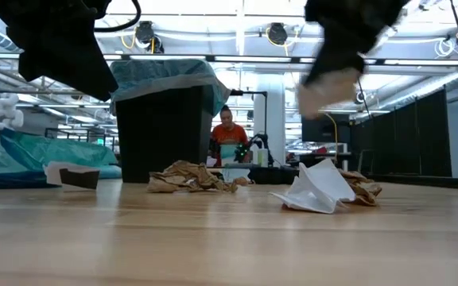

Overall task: Place trash/remove bag and relplace
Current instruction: Put the white cardboard into the trash bin, then put the brown napkin into the trash bin

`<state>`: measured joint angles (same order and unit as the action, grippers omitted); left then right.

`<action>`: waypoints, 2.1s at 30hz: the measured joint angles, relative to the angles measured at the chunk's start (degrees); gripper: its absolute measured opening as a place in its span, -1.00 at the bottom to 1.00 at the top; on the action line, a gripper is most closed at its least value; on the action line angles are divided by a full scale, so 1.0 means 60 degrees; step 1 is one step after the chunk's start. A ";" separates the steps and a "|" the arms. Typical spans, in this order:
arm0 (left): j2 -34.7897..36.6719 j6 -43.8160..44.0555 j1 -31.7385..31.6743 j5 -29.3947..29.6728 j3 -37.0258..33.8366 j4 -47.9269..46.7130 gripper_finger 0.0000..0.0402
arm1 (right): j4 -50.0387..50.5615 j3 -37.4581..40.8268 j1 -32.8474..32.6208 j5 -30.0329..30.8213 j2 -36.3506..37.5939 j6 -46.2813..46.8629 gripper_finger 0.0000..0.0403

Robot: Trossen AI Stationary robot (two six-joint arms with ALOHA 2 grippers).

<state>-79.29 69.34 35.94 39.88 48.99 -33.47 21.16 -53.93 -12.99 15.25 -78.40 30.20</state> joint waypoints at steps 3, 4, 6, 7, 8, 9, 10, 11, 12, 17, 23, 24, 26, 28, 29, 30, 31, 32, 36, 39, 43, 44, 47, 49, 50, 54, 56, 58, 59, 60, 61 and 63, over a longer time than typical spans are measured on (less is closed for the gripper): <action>0.0000 -0.0172 -0.0065 0.0000 0.0000 0.0010 -0.36 | -0.0645 -0.0770 0.0394 0.0193 -0.0192 -0.0975 -1.00; 0.0000 -0.0191 -0.0096 0.0000 0.0000 0.0004 -0.36 | -0.0840 -0.1007 0.0540 0.0195 -0.0242 -0.1286 -1.00; 0.0000 -0.0219 -0.0157 0.0000 0.0000 0.0004 -0.36 | -0.1207 -0.1497 0.0829 0.0195 -0.0420 -0.1833 -1.00; 0.0000 -0.0238 -0.0188 0.0000 0.0000 0.0004 -0.36 | -0.1343 -0.1775 0.0972 0.0194 -0.0516 -0.2082 -1.00; 0.0000 -0.0362 -0.0218 0.0000 0.0000 0.0002 -0.36 | -0.1472 -0.2047 0.1111 0.0190 -0.0641 -0.2322 -1.00; 0.0000 -0.0442 -0.0252 0.0000 0.0000 0.0009 -0.36 | -0.1637 -0.2325 0.1244 0.0178 -0.0779 -0.2558 -1.00; 0.0000 -0.0506 -0.0282 0.0000 0.0000 0.0008 -0.36 | -0.1772 -0.2636 0.1357 0.0154 -0.0937 -0.2808 -1.00; 0.0000 -0.0642 -0.0325 0.0000 0.0000 0.0006 -0.36 | -0.1843 -0.2939 0.1482 0.0112 -0.1105 -0.3098 -1.00; 0.0000 -0.0698 -0.0362 0.0000 0.0000 0.0021 -0.36 | -0.1939 -0.3246 0.1614 -0.0037 -0.1300 -0.3394 -1.00; 0.0000 -0.0721 -0.0562 -0.0001 0.0000 0.0007 -0.36 | -0.2483 -0.4846 0.2337 -0.0625 -0.2346 -0.4536 -1.00; 0.0000 -0.1009 -0.0641 -0.0007 0.0000 0.0007 -0.36 | -0.2790 -0.6611 0.3554 -0.1990 -0.3836 -0.5062 -1.00; 0.0000 -0.1101 -0.0641 -0.0008 0.0000 0.0007 -0.36 | -0.2780 -0.6885 0.3779 -0.2275 -0.4094 -0.4924 -1.00; 0.0000 -0.1137 -0.0641 -0.0028 0.0000 0.0008 -0.36 | -0.2795 -0.7413 0.4208 -0.2633 -0.4582 -0.4546 -1.00; 0.0000 -0.1148 -0.0641 -0.0033 0.0000 0.0011 -0.36 | -0.2762 -0.7850 0.4562 -0.2656 -0.5042 -0.4157 -1.00; 0.0000 -0.1162 -0.0641 -0.0036 0.0000 0.0008 -0.36 | -0.2772 -0.8043 0.4729 -0.2694 -0.5235 -0.4015 -1.00; 0.0000 -0.1169 -0.0641 -0.0036 0.0000 0.0000 -0.36 | -0.2743 -0.8203 0.4883 -0.2807 -0.5406 -0.3927 -0.99; 0.0000 -0.1191 -0.0641 -0.0036 0.0000 0.0004 -0.36 | -0.2741 -0.8409 0.5016 -0.2916 -0.5588 -0.3874 -0.97; 0.0000 -0.1200 -0.0641 -0.0036 0.0000 0.0004 -0.36 | -0.2777 -0.8573 0.5129 -0.3096 -0.5739 -0.3817 -0.94; 0.0000 -0.1217 -0.0641 -0.0036 0.0000 -0.0008 -0.36 | -0.2706 -0.9242 0.5468 -0.3919 -0.6321 -0.3484 -0.74; 0.0000 -0.1214 -0.0641 -0.0100 0.0000 -0.0008 -0.36 | -0.2658 -0.9487 0.5581 -0.4092 -0.6546 -0.3374 -0.55; 0.0000 -0.1195 -0.0641 -0.0117 0.0000 -0.0009 -0.36 | -0.2576 -0.9530 0.5614 -0.4066 -0.6591 -0.3431 -0.32; 0.0000 -0.1192 -0.0641 -0.0120 0.0000 -0.0009 -0.36 | -0.2468 -0.9530 0.5616 -0.4063 -0.6572 -0.3477 -0.28; 0.0000 -0.1185 -0.0641 -0.0124 0.0000 -0.0002 -0.36 | -0.1844 -0.9529 0.5617 -0.4063 -0.6364 -0.3723 -0.18; 0.0000 -0.1147 -0.0641 -0.0133 0.0000 0.0001 -0.36 | -0.1188 -0.9530 0.5617 -0.4066 -0.6070 -0.4038 -0.14; 0.0000 -0.1138 -0.0641 -0.0151 0.0000 0.0004 -0.36 | -0.0725 -0.9530 0.5617 -0.4061 -0.5875 -0.4223 -0.13; 0.0000 -0.1126 -0.0641 -0.0311 0.0000 0.0004 -0.36 | 0.1293 -0.9530 0.5600 -0.4041 -0.5127 -0.4886 -0.12; 0.0000 -0.1124 -0.0641 -0.0323 -0.0001 0.0007 -0.36 | 0.2308 -0.9530 0.5522 -0.4034 -0.4765 -0.5009 -0.14; 0.0000 -0.1123 -0.0641 -0.0323 -0.0001 0.0020 -0.36 | 0.3354 -0.9530 0.5374 -0.4031 -0.4432 -0.5137 -0.16; 0.0000 -0.1119 -0.0641 -0.0324 -0.0001 0.0017 -0.36 | 0.3903 -0.9530 0.5271 -0.4035 -0.4303 -0.5164 -0.17; 0.0000 -0.1117 -0.0641 -0.0324 0.0000 0.0020 -0.36 | 0.4456 -0.9530 0.5155 -0.4038 -0.4208 -0.5179 -0.18; 0.0000 -0.1117 -0.0641 -0.0324 -0.0002 0.0022 -0.36 | 0.4988 -0.9513 0.5032 -0.4034 -0.4121 -0.5184 -0.20; 0.0000 -0.1112 -0.0641 -0.0329 -0.0001 0.0025 -0.36 | 0.5904 -0.9270 0.4698 -0.3964 -0.3942 -0.5178 -0.21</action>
<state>-79.29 62.67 32.10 37.90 48.98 -33.32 56.58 -109.55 15.19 -8.53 -102.05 -0.87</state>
